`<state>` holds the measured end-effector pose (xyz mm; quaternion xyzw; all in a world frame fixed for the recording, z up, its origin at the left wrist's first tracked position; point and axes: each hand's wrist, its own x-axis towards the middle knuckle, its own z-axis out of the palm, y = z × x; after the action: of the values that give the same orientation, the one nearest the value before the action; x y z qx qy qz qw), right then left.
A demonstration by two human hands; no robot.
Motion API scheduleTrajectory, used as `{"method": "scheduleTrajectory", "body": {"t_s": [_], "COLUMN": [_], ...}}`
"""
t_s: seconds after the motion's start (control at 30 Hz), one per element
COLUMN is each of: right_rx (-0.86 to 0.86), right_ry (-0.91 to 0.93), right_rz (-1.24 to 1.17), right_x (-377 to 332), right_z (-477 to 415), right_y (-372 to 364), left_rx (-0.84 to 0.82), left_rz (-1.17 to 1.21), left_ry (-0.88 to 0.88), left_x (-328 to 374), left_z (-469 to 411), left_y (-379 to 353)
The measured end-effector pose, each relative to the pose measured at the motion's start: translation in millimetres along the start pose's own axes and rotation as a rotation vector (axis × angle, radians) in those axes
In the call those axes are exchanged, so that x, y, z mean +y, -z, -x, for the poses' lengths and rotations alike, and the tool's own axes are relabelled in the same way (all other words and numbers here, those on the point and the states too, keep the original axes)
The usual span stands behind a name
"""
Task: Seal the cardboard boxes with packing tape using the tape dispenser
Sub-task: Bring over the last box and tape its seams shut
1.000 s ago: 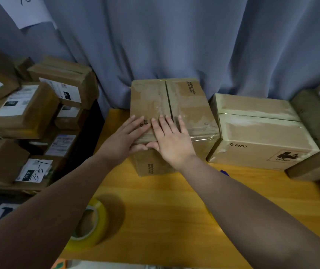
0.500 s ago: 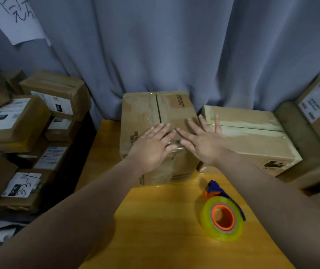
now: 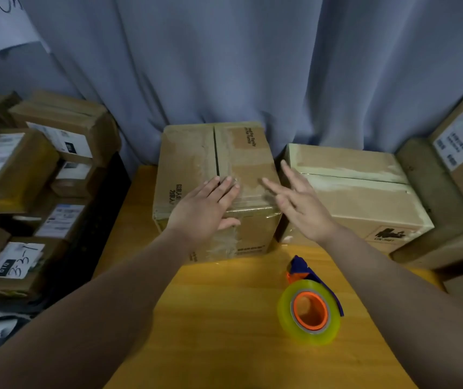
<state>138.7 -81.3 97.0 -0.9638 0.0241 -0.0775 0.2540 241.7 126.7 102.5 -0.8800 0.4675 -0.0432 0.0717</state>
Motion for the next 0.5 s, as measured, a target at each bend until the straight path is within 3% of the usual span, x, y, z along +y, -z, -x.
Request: {"method": "scheduleTrajectory", "body": {"t_s": [0.1,0.23,0.33,0.43,0.5], "right_rx": [-0.021,0.02,-0.103,-0.006,0.167], "right_ry": [-0.037,-0.031,-0.047,-0.156,-0.433], "right_rz": [-0.139,-0.153,-0.162,-0.567,-0.805], "right_x": [14,12,14,-7,-26], "right_z": [9,10,12,11,2], "right_y": [-13,-25,-20,-21,-32], "left_rx": [-0.001,-0.002,-0.013,0.032,0.09], "left_rz": [0.008,0.021,0.031,0.109,0.092], "left_ry": [0.013,0.019,0.031,0.017,-0.058], "left_x": [3,3,6,12,29], "left_z": [1,2,5,0,-14], "left_y": [0,0,4,8,8]}}
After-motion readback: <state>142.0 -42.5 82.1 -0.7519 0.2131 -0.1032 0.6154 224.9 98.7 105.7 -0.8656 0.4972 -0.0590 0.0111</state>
